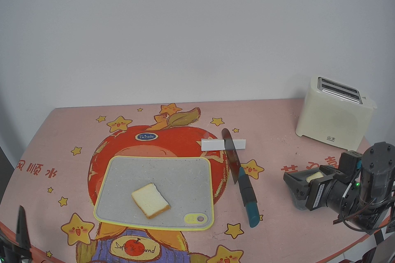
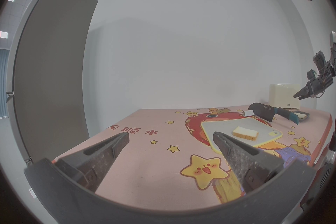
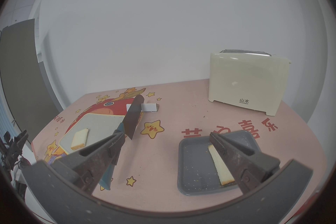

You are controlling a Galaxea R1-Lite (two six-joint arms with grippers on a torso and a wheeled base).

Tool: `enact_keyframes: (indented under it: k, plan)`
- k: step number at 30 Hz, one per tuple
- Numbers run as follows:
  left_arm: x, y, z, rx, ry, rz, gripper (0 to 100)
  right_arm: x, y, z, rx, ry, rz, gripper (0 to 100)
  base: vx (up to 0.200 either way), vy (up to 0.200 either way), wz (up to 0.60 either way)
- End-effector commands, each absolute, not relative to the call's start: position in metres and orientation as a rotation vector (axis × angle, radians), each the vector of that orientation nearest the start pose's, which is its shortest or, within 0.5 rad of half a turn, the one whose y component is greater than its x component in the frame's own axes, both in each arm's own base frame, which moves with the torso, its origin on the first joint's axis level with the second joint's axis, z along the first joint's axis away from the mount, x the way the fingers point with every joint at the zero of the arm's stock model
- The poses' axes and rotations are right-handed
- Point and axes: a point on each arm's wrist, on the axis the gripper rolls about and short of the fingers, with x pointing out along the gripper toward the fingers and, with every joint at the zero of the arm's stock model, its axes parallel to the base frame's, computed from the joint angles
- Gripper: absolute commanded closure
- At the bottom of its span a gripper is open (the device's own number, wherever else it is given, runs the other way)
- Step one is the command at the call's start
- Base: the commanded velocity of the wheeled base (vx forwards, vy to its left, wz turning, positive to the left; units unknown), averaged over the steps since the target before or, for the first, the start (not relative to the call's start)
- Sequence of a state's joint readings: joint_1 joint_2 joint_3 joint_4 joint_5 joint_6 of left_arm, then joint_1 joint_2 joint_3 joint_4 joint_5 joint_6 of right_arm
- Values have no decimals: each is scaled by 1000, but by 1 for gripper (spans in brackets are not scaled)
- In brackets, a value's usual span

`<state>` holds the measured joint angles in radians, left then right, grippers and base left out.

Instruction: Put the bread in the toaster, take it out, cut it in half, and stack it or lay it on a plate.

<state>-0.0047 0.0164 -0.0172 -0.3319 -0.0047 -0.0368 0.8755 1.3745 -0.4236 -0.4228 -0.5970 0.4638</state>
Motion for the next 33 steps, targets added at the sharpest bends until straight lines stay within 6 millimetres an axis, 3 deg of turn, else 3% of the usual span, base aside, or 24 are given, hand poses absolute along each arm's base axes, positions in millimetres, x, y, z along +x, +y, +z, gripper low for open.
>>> enact_keyframes:
  k: [1, 5, 13, 20, 27, 33]
  plan:
    - [-35, 0, 129, -31, -423, -31, 0, 131, 138, 146, 95, 444, 176, 0, 0, 0, 0]
    - [-40, -1, 142, -25, -381, -61, 0, 131, 137, 146, 85, 440, 176, 0, 0, 0, 0]
    - [-30, -3, 160, -5, -301, -170, 0, 131, 136, 146, 81, 438, 175, 0, 0, 0, 0]
    - [-6, -8, 196, 8, -203, -373, 0, 132, 136, 146, 80, 440, 168, 0, 0, 0, 0]
    - [21, -13, 200, -3, -71, -604, 0, 132, 136, 144, 77, 445, 167, 0, 0, 0, 0]
    - [36, -16, 207, 1, -61, -752, 0, 132, 136, 143, 72, 451, 167, 0, 0, 0, 0]
